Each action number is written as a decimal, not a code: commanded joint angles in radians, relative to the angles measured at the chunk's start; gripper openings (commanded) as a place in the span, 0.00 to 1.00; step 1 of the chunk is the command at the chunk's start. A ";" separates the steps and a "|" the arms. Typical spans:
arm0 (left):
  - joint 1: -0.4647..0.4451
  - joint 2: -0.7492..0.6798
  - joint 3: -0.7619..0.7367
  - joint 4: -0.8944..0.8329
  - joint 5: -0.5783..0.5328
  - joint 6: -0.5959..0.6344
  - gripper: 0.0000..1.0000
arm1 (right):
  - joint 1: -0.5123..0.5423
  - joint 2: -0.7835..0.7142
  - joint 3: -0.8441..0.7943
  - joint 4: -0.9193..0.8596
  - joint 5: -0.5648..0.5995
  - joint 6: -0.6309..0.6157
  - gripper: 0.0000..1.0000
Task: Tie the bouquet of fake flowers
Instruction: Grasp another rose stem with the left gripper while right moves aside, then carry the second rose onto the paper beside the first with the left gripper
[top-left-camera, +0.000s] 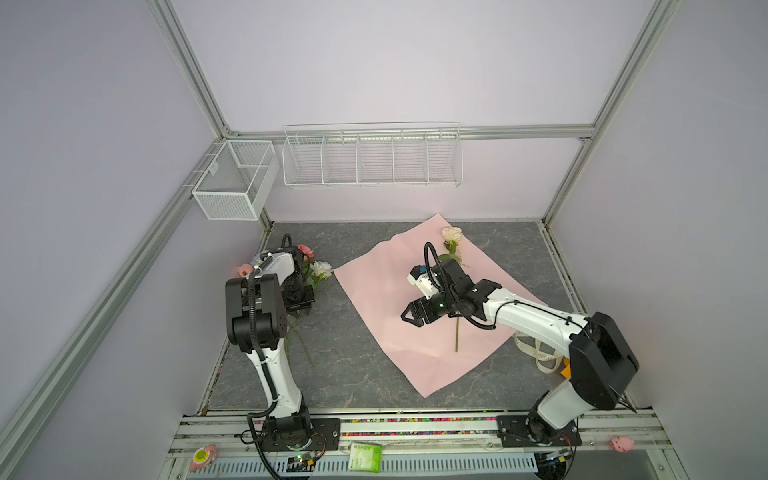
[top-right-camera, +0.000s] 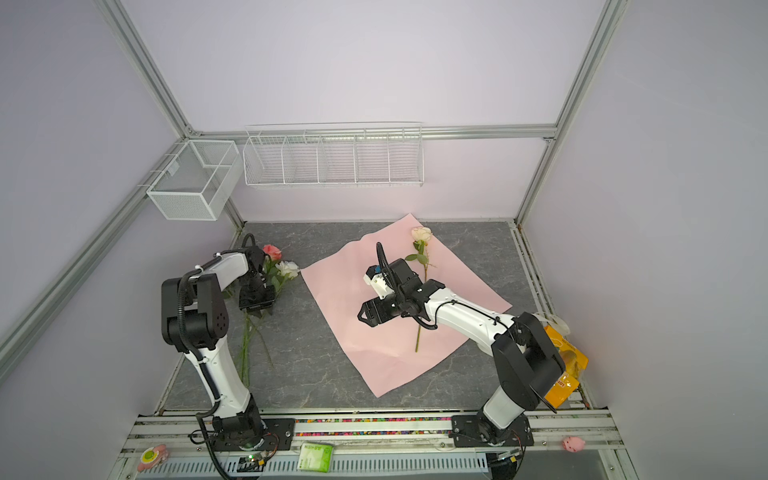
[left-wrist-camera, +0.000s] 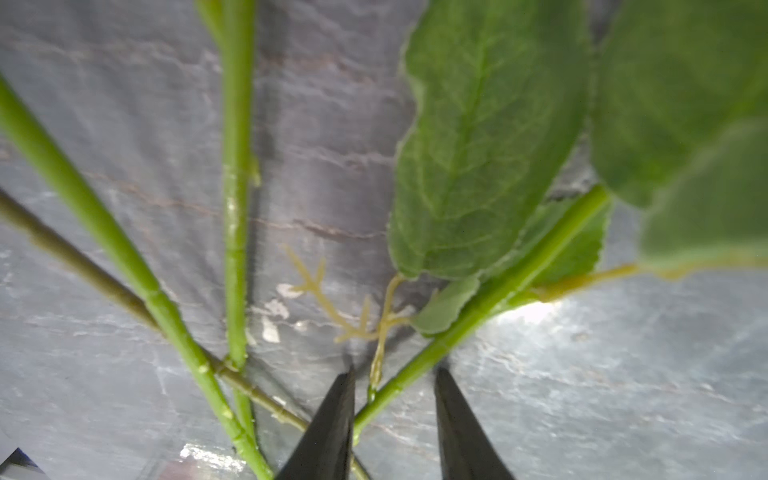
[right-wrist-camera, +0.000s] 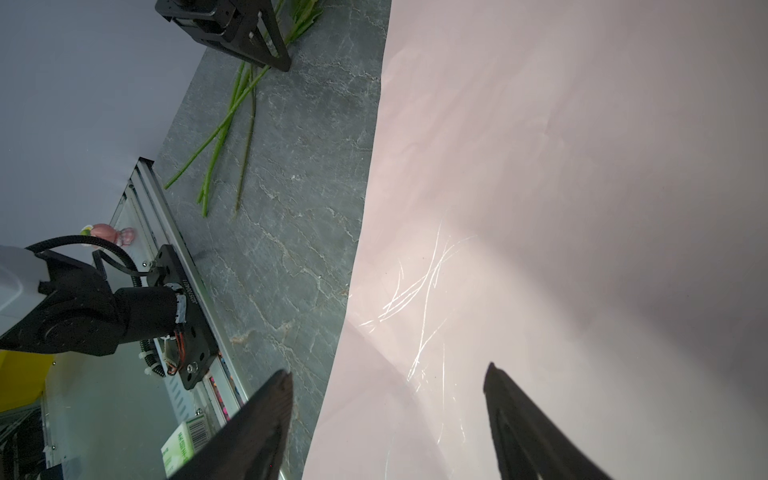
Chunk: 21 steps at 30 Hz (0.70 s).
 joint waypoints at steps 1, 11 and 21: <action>-0.010 0.028 -0.012 -0.038 0.003 0.020 0.30 | 0.001 -0.009 0.000 -0.020 0.012 -0.019 0.76; -0.096 -0.075 -0.051 -0.079 -0.019 0.055 0.02 | -0.026 -0.104 -0.050 -0.009 0.147 0.031 0.78; -0.153 -0.311 0.020 -0.162 0.030 -0.030 0.00 | -0.180 -0.311 -0.190 0.013 0.228 0.104 0.81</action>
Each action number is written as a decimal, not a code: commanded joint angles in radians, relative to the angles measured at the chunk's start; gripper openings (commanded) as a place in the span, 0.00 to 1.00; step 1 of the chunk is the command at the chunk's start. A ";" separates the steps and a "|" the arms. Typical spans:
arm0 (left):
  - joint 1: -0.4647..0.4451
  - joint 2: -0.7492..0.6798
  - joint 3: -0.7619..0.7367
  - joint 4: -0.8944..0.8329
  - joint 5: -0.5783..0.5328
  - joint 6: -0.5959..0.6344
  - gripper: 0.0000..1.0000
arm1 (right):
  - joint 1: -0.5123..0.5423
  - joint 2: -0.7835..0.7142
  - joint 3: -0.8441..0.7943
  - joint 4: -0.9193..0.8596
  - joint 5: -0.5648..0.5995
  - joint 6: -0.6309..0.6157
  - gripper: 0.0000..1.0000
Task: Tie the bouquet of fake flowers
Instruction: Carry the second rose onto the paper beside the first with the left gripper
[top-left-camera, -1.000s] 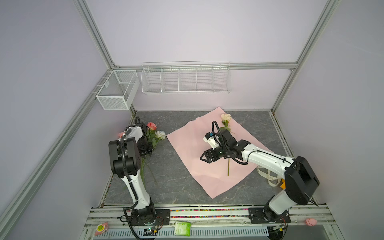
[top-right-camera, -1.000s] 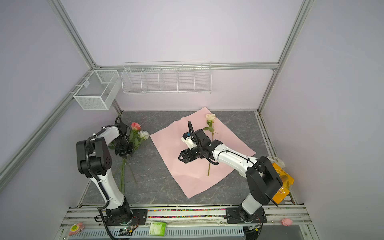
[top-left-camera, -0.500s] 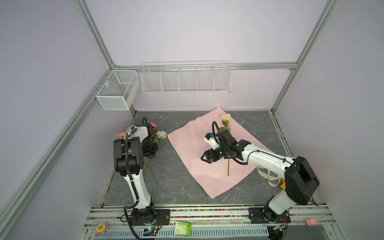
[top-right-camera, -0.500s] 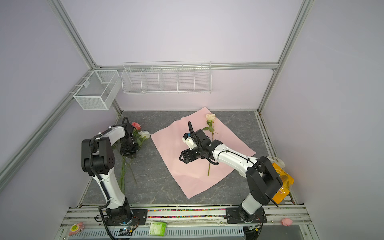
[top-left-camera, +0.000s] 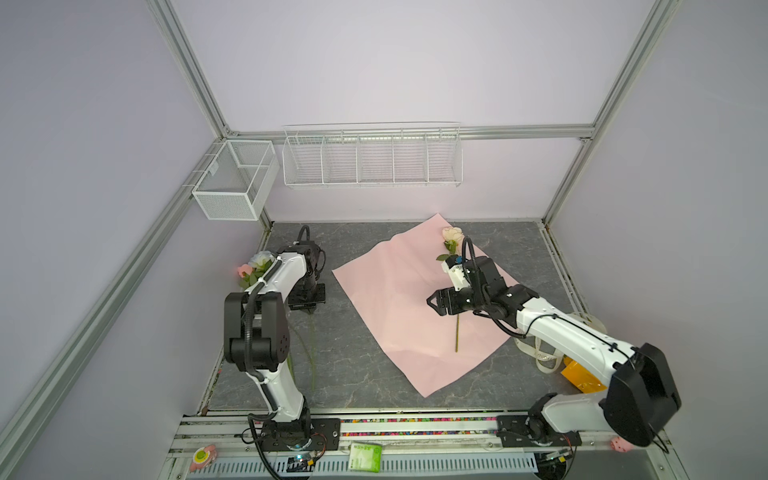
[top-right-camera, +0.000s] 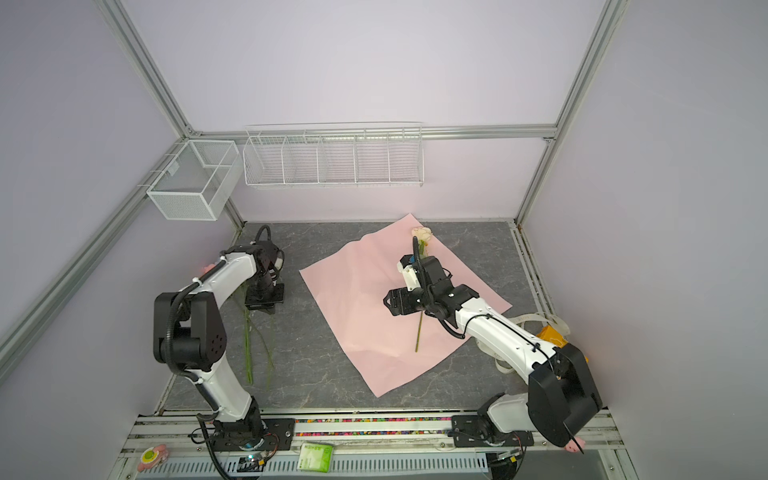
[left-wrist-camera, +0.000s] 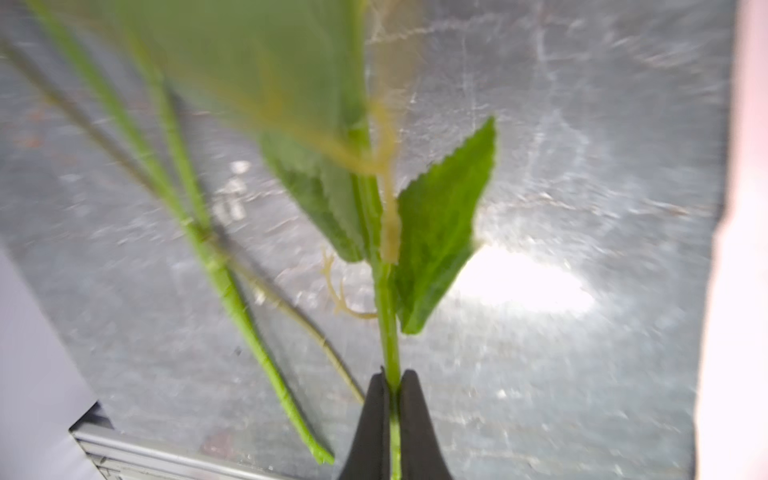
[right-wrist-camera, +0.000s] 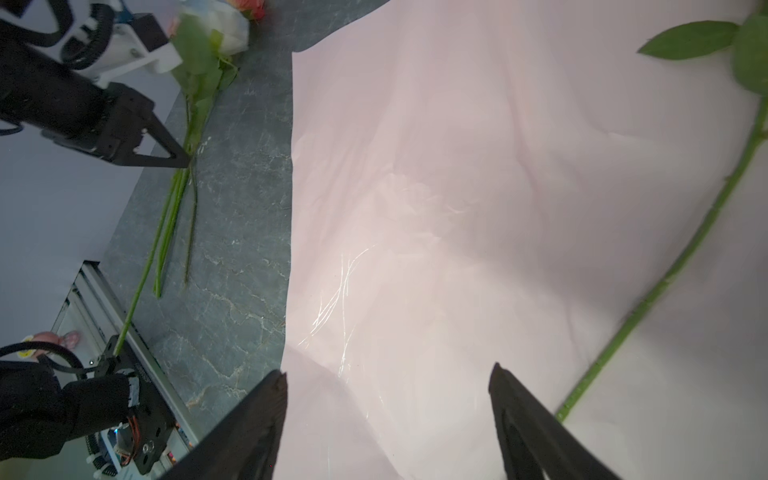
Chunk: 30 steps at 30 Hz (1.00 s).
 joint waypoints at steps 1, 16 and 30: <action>-0.016 -0.088 0.070 -0.051 0.129 -0.020 0.00 | -0.042 -0.065 -0.053 0.000 0.070 0.030 0.81; -0.443 0.266 0.434 0.428 0.624 -0.355 0.00 | -0.293 -0.222 -0.161 -0.107 0.154 0.106 0.83; -0.588 0.776 1.010 0.363 0.683 -0.427 0.02 | -0.358 -0.243 -0.192 -0.116 0.111 0.104 0.83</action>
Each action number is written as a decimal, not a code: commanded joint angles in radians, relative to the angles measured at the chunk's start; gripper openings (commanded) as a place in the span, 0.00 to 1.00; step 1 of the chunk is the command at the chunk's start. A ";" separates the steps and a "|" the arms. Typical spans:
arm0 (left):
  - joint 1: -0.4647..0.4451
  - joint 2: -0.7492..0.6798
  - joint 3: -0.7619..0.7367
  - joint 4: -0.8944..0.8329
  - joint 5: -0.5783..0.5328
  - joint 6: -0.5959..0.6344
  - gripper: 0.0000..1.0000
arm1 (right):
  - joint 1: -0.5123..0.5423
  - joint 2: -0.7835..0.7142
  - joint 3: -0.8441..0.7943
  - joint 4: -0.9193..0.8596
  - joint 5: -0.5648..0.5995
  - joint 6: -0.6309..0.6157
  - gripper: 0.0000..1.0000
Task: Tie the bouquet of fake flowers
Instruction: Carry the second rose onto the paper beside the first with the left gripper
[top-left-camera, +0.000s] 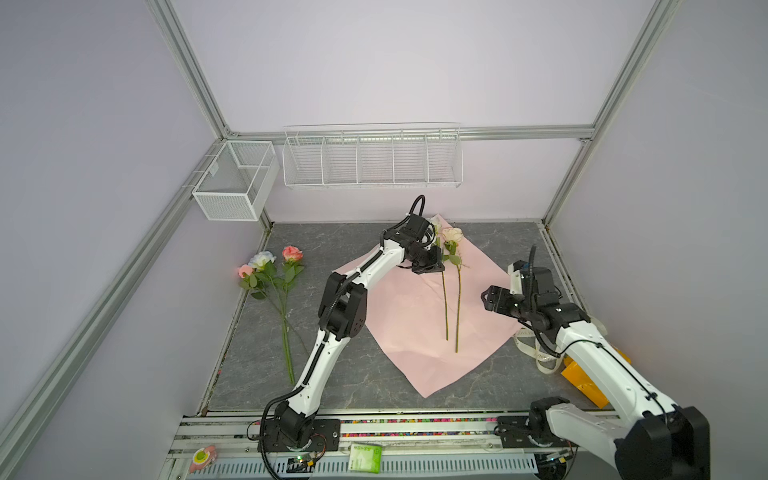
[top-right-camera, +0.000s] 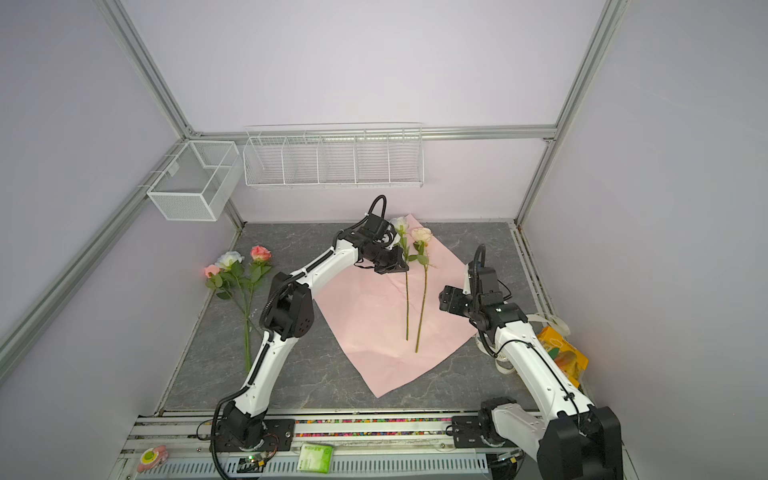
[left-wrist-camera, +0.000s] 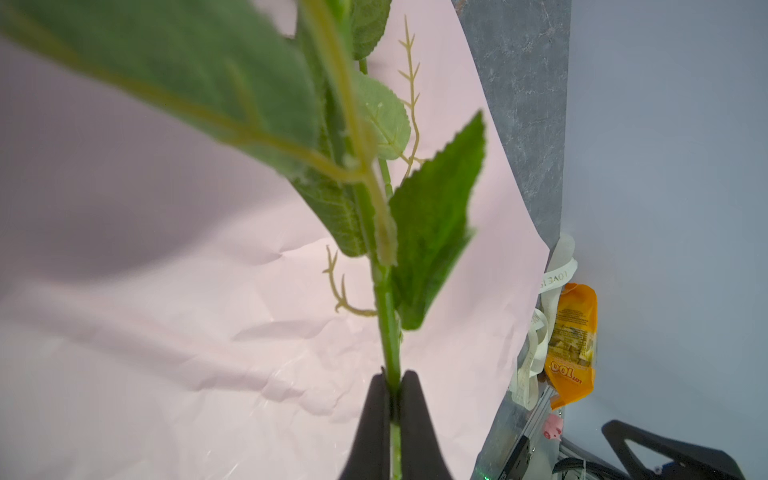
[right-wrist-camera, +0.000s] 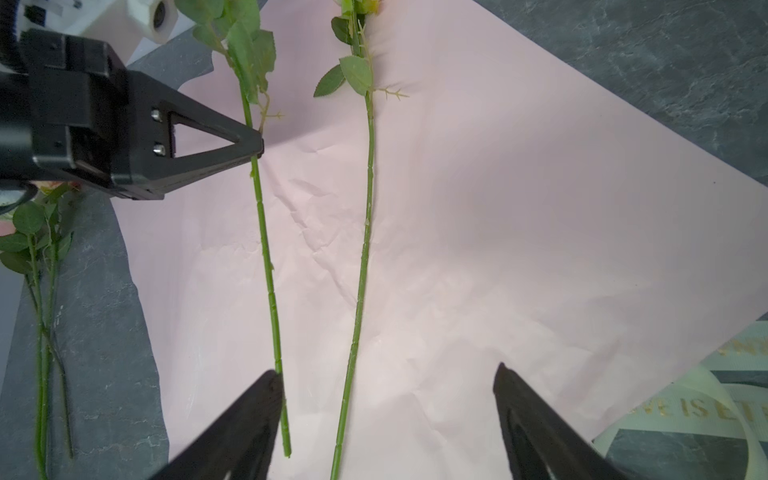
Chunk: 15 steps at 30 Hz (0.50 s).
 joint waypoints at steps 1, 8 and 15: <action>-0.012 0.044 0.061 -0.020 0.032 -0.018 0.02 | -0.004 0.002 -0.013 -0.005 -0.024 0.006 0.83; -0.014 0.095 0.063 -0.006 0.039 -0.018 0.03 | -0.003 0.016 -0.016 0.009 -0.041 0.010 0.83; -0.014 0.139 0.080 -0.039 0.034 -0.002 0.07 | -0.004 0.016 -0.016 0.007 -0.053 0.015 0.83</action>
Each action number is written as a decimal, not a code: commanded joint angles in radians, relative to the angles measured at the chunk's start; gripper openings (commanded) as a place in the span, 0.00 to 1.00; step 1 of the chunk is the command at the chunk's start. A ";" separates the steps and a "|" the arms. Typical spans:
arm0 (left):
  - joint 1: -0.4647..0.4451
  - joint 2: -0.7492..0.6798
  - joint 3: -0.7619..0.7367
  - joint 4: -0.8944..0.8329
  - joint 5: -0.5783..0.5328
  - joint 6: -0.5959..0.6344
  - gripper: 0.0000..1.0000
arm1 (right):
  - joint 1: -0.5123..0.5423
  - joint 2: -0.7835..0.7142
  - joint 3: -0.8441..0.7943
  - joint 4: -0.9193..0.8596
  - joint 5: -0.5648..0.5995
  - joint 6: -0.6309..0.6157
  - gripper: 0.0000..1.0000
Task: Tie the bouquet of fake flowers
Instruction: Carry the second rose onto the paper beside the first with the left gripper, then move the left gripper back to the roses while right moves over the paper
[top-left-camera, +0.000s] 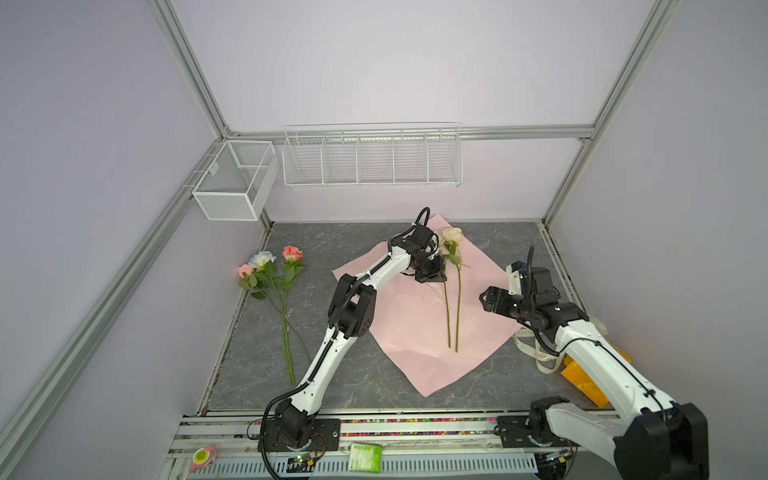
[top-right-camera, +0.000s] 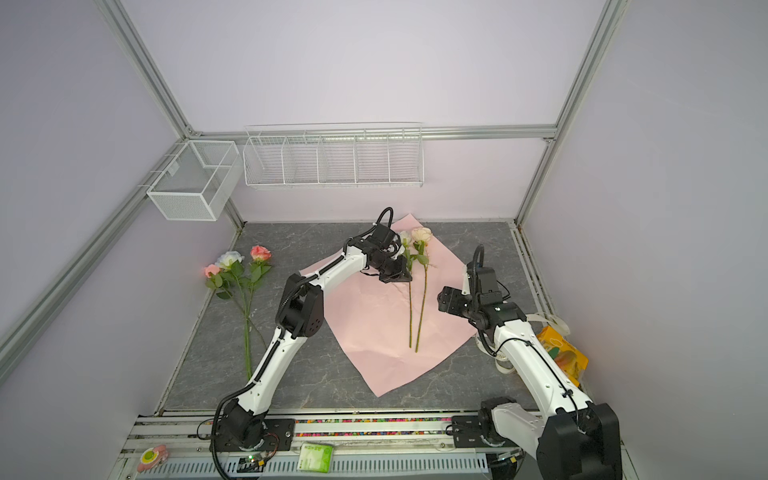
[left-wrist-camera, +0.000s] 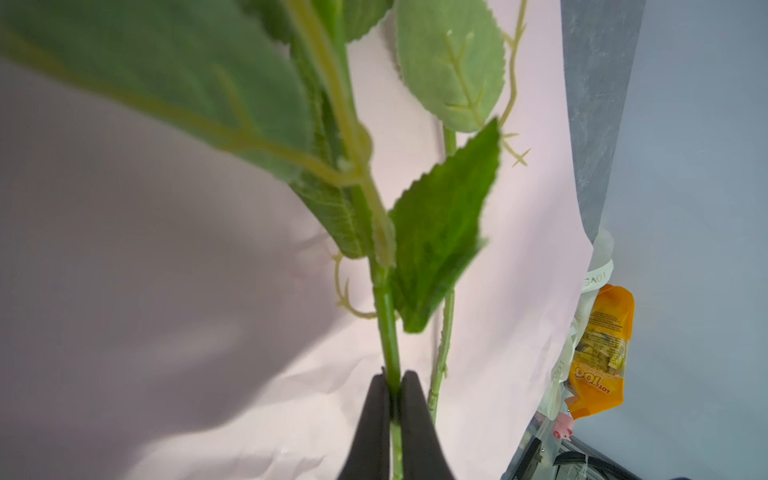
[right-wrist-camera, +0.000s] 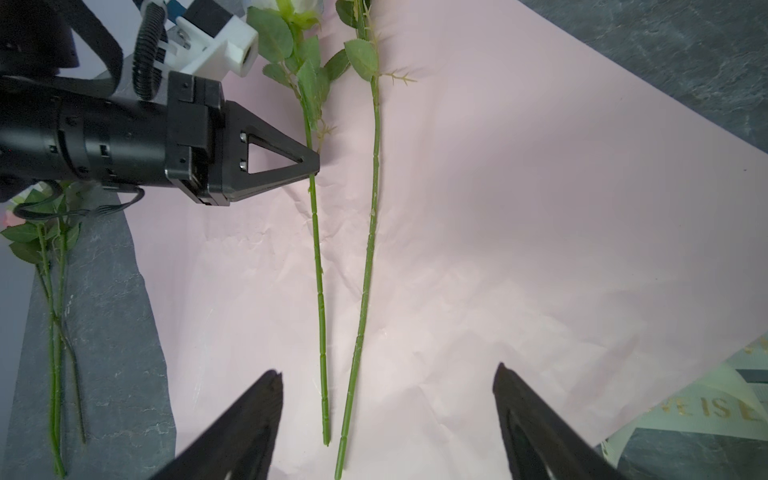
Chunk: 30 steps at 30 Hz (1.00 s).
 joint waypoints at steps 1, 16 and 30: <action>-0.001 0.033 0.046 -0.029 0.009 0.014 0.08 | -0.005 0.005 -0.016 0.006 -0.022 0.011 0.83; -0.006 -0.147 -0.002 -0.123 -0.086 0.129 0.43 | -0.004 0.006 -0.013 0.021 -0.055 0.037 0.83; 0.212 -0.797 -0.780 0.024 -0.380 0.216 0.50 | 0.101 0.137 0.032 0.300 -0.368 0.061 0.85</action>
